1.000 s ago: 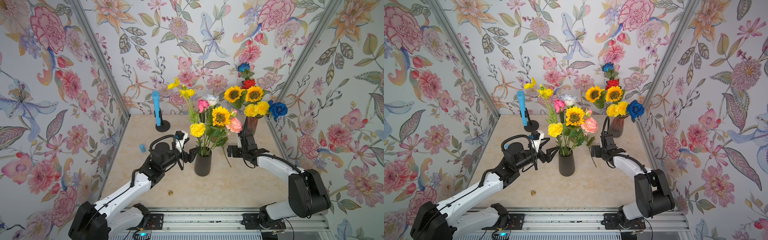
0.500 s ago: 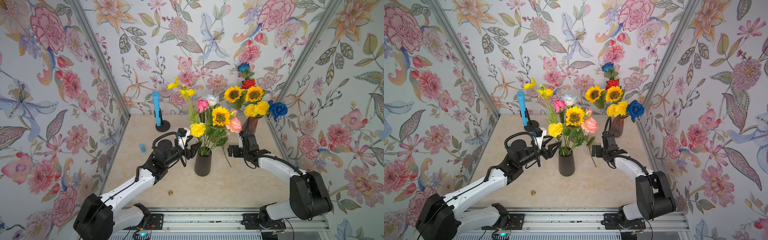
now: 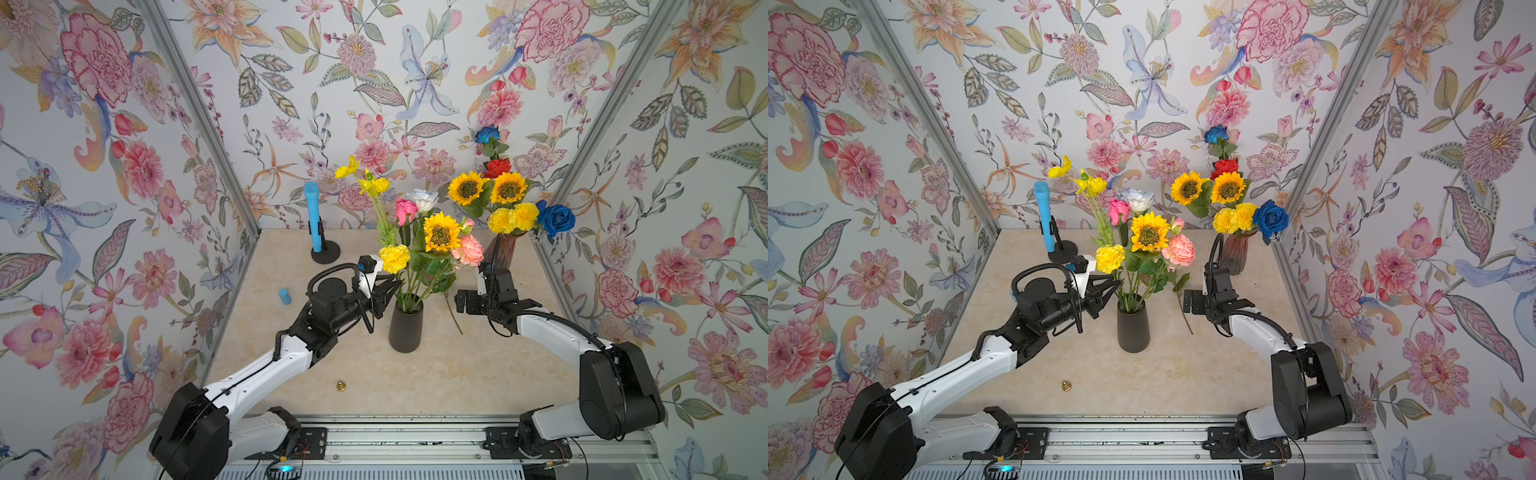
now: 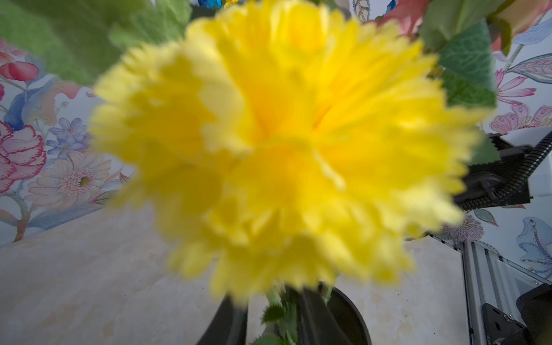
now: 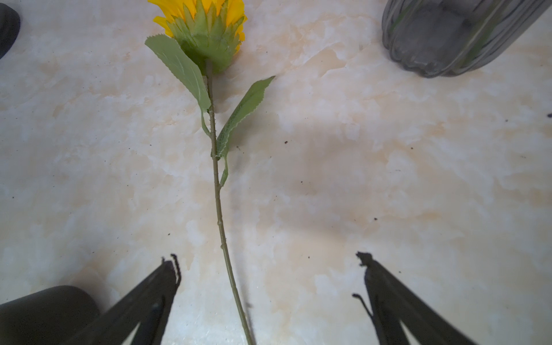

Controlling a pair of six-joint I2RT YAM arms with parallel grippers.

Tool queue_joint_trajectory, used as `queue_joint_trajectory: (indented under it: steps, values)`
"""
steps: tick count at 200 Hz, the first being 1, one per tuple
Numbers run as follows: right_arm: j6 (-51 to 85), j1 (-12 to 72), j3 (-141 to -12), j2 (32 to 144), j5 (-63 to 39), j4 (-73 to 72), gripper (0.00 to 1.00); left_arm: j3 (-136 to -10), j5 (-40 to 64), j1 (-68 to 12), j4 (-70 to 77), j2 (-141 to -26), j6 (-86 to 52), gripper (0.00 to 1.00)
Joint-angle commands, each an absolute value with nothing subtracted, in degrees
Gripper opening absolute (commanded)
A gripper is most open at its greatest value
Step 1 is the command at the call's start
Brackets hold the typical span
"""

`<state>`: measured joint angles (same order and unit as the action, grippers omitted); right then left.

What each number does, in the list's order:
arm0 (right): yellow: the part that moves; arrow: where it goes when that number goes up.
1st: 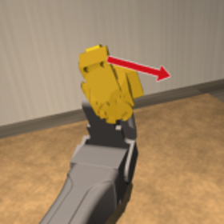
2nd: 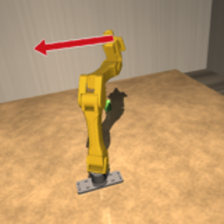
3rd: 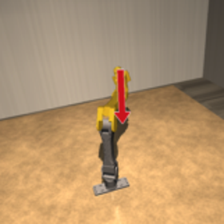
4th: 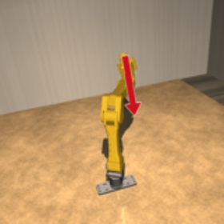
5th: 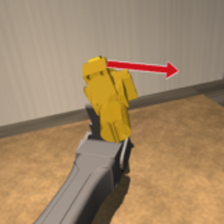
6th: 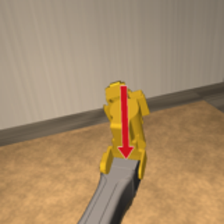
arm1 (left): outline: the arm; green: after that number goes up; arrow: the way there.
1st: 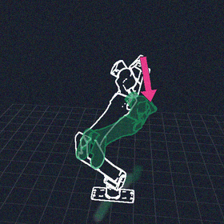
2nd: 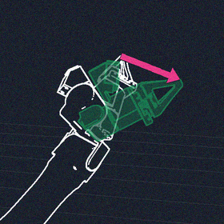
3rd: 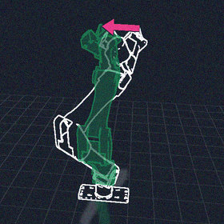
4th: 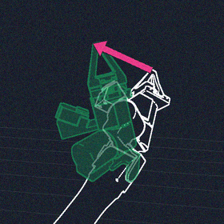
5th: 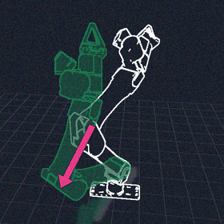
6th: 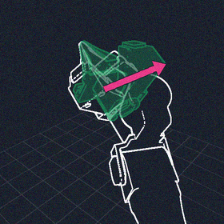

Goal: Pick out yellow flowers from the vase
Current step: Pick up the flower from the vase.

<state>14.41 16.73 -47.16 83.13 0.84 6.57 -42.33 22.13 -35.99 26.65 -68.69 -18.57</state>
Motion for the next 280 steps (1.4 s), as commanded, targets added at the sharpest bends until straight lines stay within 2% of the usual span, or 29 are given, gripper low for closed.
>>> queue_joint_trajectory:
  steps: [1,23,67,96,185,228,280]
  values:
    - [15.4,16.35,-46.28,81.71,0.56,5.89,1.0,-43.66,22.42,-36.47,26.2,-67.56,-17.86,0.21]
    - [15.42,16.35,-46.17,81.57,0.53,5.89,1.0,-43.63,22.41,-36.47,25.64,-67.12,-17.75,0.12]
    - [15.45,16.35,-46.11,81.14,0.29,5.89,1.0,-43.95,22.49,-36.61,24.48,-66.4,-17.58,0.08]
    - [15.46,16.34,-46.05,80.87,0.1,5.89,1.0,-44.42,21.83,-36.85,22.9,-65.41,-16.99,0.0]
    - [15.5,16.35,-45.8,80.21,-0.23,5.86,1.0,-46.29,20.95,-36.69,21.12,-61.4,-17.55,0.0]
    - [15.63,16.35,-45.86,80.31,-0.86,5.71,1.0,-49.93,14.26,-36.29,16.05,-57.78,-17.25,0.0]
    - [15.64,16.35,-45.7,79.9,-1.14,5.72,1.0,-52.97,15.12,-29.97,13.74,-55.73,-22.36,0.0]
